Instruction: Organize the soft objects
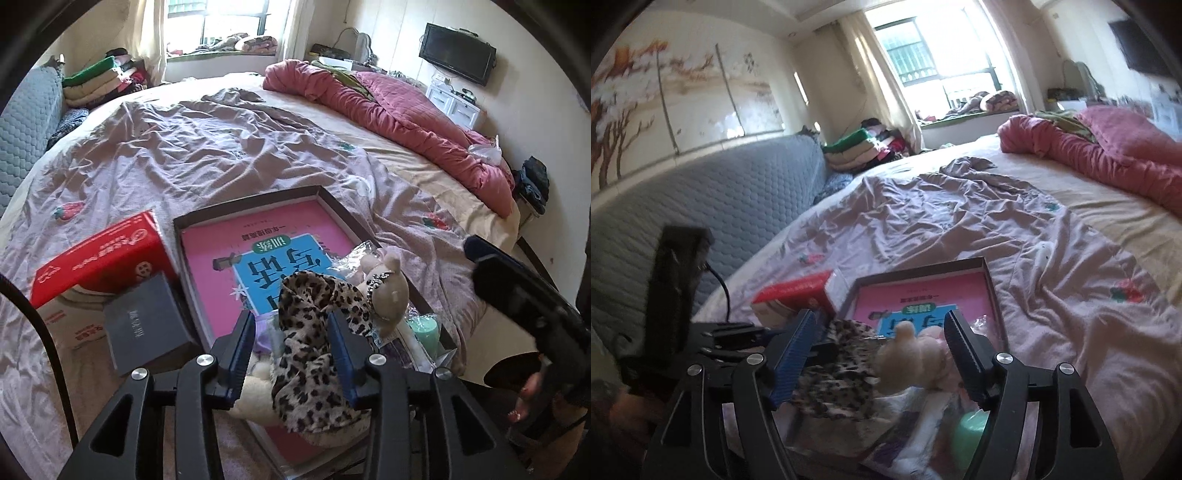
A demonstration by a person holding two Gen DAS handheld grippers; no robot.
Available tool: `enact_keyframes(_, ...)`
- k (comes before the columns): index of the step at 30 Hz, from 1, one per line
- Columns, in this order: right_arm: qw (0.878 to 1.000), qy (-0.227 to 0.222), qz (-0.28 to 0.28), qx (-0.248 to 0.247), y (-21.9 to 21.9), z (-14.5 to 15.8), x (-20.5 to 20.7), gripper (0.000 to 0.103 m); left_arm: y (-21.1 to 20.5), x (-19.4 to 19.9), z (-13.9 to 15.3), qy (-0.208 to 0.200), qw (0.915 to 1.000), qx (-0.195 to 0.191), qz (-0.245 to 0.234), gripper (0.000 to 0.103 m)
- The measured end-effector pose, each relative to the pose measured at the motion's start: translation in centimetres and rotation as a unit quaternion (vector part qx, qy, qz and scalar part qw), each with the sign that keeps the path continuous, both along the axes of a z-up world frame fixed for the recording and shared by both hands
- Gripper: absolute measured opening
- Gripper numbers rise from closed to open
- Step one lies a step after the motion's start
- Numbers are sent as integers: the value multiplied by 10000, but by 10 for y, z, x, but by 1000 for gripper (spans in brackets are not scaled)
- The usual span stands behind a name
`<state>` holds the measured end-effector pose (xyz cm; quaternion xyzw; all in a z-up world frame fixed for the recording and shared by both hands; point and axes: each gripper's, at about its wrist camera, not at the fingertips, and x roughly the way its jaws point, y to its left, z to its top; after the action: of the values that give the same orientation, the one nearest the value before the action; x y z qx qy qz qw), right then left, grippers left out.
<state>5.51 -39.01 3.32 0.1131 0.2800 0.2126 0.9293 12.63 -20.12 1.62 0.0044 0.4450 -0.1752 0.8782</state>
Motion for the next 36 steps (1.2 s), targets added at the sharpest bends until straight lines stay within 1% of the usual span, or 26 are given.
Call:
enact_keyframes(2,9999,-32,-87,-66,3,7,-9,74,3,-6,5,-76,10000,49,19,43)
enact_keyframes(5,9993,-72,-170,-318,11,17,-22,75,6,-17,15,-237,9996,161,11,47)
enact_keyframes(7,9988,-94,-197,-428,17,21,-28,75,11,-26,22,-288,9996,79,22,49)
enact_keyframes(9,9983,-127,-211,-532,23,25,-33,75,15,-32,27,-362,9993,85,45,54)
enact_keyframes(12,9981,-97,-242,-552,30,27,-39,76,24,-42,33,-415,9990,117,150,62)
enact_keyframes(14,9979,-92,-271,-584,35,29,-42,80,31,-48,36,-431,9987,109,239,65)
enact_keyframes(17,9969,-70,-286,-727,46,31,-48,81,43,-55,40,-427,9980,156,436,69)
enact_keyframes(21,9951,-10,-325,-936,60,31,-57,82,54,-66,44,-423,9963,289,688,78)
enact_keyframes(26,9923,69,-498,-1128,70,29,-71,83,58,-84,48,-372,9955,442,747,78)
enact_keyframes(28,9923,112,-566,-1100,69,28,-75,83,62,-94,48,-391,9949,487,791,78)
enact_keyframes(30,9912,128,-630,-1157,69,26,-80,83,64,-101,47,-327,9947,480,842,78)
enact_keyframes(33,9888,272,-638,-1323,70,22,-86,83,65,-113,44,-261,9928,616,996,78)
enact_keyframes(34,9871,242,-706,-1416,71,22,-91,83,64,-116,44,-277,9917,669,1066,78)
enact_keyframes(36,9819,101,-871,-1680,73,24,-101,83,64,-123,43,-212,9912,649,1132,78)
